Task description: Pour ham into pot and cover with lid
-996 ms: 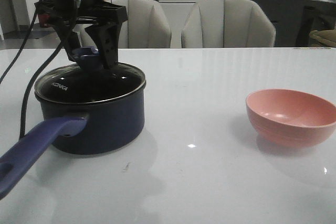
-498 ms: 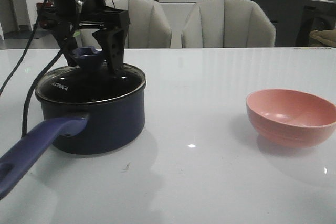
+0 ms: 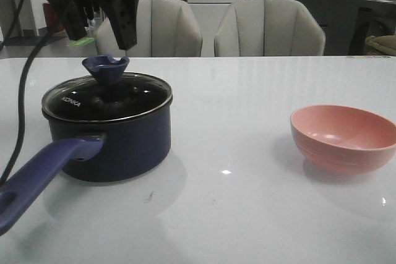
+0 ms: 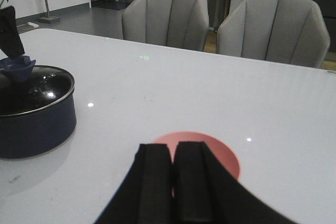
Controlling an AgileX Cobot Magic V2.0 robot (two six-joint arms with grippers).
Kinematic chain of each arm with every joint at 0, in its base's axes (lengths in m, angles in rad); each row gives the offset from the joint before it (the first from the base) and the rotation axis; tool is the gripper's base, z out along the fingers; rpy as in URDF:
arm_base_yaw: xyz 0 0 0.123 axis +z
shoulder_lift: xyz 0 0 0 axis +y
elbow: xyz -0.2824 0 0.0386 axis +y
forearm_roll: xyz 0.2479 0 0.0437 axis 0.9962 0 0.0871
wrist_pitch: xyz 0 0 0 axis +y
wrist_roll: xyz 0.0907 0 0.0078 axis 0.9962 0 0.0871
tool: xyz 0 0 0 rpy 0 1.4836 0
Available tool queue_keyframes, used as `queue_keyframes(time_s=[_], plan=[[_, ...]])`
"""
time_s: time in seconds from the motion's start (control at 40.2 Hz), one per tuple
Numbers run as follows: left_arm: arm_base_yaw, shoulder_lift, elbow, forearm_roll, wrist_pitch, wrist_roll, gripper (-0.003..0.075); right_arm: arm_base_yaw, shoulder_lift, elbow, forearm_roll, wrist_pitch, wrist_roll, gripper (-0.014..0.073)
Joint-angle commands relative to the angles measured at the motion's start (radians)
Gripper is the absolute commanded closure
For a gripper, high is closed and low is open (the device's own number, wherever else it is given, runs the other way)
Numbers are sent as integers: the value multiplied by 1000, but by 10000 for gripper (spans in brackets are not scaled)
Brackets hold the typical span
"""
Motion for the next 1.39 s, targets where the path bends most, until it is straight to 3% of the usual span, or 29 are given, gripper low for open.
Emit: queue_keyframes(time_s=[0.0, 0.149, 0.349, 0.672, 0.971, 1.145, 1.295, 1.369], plan=[[-6, -121, -22, -1, 32, -3, 126, 2, 7, -27, 1, -77, -7, 447], [-2, -246, 45, 4, 32, -3, 150, 2, 7, -27, 1, -77, -7, 447], [44, -483, 263, 22, -20, -3, 201, 2, 7, -27, 1, -77, -7, 447], [132, -900, 660, 22, -303, -3, 272, 2, 7, -27, 1, -77, -7, 447], [141, -1299, 1033, 24, -572, -3, 336, 2, 7, -27, 1, -77, -7, 447], [141, -1523, 1214, 24, -647, -10, 444, 2, 7, -27, 1, -77, -7, 447], [141, -1699, 1335, 16, -687, -22, 616, 2, 7, -27, 1, -77, -7, 447], [141, -1777, 1383, 12, -706, -22, 605, 2, 7, -27, 1, -77, -7, 447]])
